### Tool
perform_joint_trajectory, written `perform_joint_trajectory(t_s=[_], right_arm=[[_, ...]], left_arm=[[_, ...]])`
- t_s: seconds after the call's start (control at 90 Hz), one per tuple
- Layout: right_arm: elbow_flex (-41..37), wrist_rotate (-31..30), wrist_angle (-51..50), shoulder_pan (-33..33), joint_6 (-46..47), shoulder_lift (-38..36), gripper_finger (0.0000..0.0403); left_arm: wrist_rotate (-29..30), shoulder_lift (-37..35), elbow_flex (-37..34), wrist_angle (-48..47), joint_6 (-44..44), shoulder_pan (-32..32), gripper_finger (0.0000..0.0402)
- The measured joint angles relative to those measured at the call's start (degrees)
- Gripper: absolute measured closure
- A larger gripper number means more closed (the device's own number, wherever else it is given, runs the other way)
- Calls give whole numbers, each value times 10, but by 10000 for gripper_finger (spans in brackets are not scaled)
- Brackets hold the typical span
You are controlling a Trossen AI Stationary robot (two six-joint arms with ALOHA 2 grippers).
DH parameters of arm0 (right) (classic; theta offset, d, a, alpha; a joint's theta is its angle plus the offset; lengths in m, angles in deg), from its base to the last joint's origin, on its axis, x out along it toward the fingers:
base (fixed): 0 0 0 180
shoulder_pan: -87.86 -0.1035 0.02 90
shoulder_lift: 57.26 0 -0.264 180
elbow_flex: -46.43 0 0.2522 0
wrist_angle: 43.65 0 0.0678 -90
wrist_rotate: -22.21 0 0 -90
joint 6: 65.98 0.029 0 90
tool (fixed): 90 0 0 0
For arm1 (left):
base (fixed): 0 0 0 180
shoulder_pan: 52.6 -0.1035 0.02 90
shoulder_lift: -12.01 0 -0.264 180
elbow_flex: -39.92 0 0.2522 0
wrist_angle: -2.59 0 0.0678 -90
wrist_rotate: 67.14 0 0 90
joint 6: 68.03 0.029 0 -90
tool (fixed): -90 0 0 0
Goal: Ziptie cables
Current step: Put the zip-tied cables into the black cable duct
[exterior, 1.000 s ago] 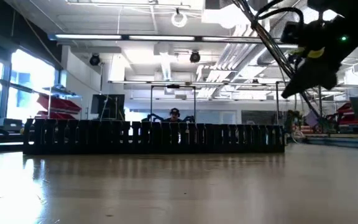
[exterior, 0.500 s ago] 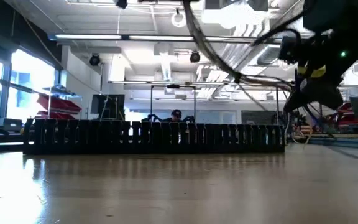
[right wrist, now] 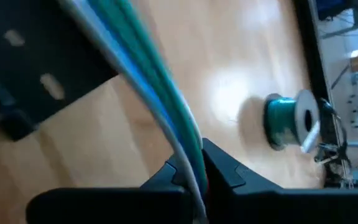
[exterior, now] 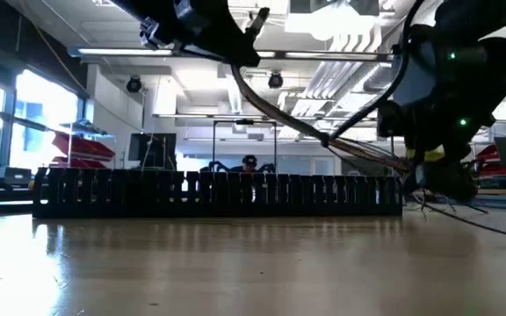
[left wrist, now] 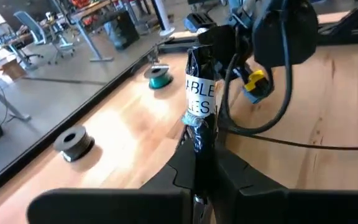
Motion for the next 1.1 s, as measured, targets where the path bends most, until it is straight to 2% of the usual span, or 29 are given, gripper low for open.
perform_joint_trajectory(t_s=[0.156,0.333,0.478,0.633,0.889,1.1], right_arm=[[0,4,18,0,-9,11,374],[0,7,13,-1,-9,1,311],[0,31,-4,-2,-21,-25,258],[0,70,-41,-2,-24,-59,218],[0,119,-135,-5,49,-99,204],[0,107,-187,-39,109,-133,204]], left_arm=[[0,0,0,-42,-37,0,396],[-2,0,0,-66,-59,1,396],[-2,0,0,-68,-60,5,396],[9,0,0,-72,-60,10,396],[12,-4,0,-77,-60,12,396],[20,-37,0,-114,-64,13,396]])
